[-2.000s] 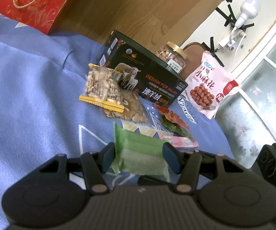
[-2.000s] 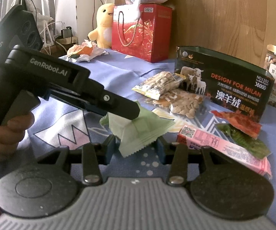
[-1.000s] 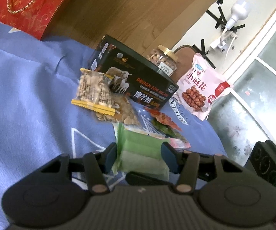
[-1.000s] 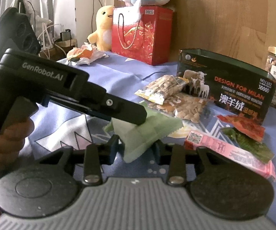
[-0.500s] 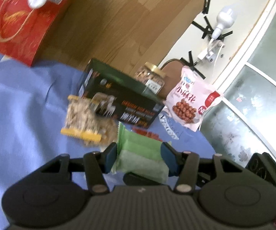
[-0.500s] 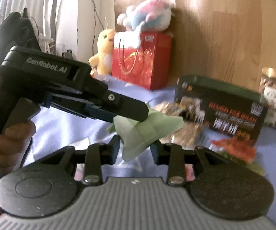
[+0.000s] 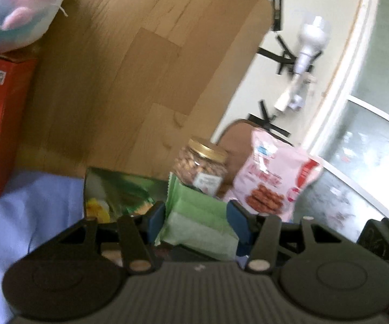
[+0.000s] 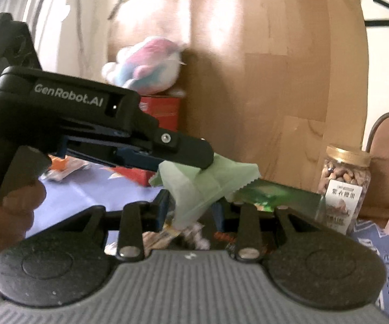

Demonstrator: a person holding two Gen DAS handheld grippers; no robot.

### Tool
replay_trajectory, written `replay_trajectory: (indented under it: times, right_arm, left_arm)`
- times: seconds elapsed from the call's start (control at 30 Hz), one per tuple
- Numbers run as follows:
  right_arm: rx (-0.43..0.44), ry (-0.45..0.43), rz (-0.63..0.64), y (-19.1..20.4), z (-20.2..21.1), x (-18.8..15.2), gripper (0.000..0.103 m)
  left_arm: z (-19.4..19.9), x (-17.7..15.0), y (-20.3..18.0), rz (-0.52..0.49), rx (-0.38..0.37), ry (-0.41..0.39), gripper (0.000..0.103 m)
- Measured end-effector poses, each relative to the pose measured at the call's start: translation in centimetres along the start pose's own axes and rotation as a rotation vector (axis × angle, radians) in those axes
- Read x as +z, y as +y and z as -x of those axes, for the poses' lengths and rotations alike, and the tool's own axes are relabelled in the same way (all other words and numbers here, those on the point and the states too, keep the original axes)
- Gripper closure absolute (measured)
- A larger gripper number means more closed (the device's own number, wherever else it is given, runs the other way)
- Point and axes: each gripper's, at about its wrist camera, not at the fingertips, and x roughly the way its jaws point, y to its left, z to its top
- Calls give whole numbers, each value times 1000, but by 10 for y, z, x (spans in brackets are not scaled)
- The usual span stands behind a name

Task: Organize snacks
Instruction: 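Carry the light green packet toward the black box, then lower the light green packet into the black box and open the left gripper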

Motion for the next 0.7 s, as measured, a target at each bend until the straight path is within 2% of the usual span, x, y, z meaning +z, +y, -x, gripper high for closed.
replay_trajectory:
  times: [0.03, 0.1, 0.17, 0.23, 0.3, 0.4, 0.47, 0.6, 0.7]
  right_arm:
    - [-10, 15, 0, -5, -11, 2, 63]
    - [-60, 43, -3, -12, -26, 2, 55]
    - [-78, 51, -44, -18, -27, 0, 55]
    - [-44, 15, -91, -20, -10, -5, 55]
    - [-5, 8, -106, -15, 4, -13, 55]
    - [100, 74, -131, -2, 6, -23, 55]
    - [153, 138, -93, 12, -3, -29, 55]
    - [191, 256, -3, 43, -25, -40, 53]
    - [221, 310, -15, 53, -41, -44, 56]
  left_arm:
    - [-9, 4, 3, 7, 22, 5, 47]
    - [-24, 9, 10, 16, 85, 24, 46]
    - [-24, 11, 18, 35, 122, 31, 46]
    - [-8, 6, 25, 49, 99, 6, 45]
    - [10, -1, 32, 54, 114, -10, 44]
    - [31, -20, 49, 120, 126, 22, 44]
    - [37, -34, 60, 168, 153, 56, 44]
    - [32, -58, 84, 283, 177, 127, 44]
    - [19, -70, 93, 323, 161, 176, 47]
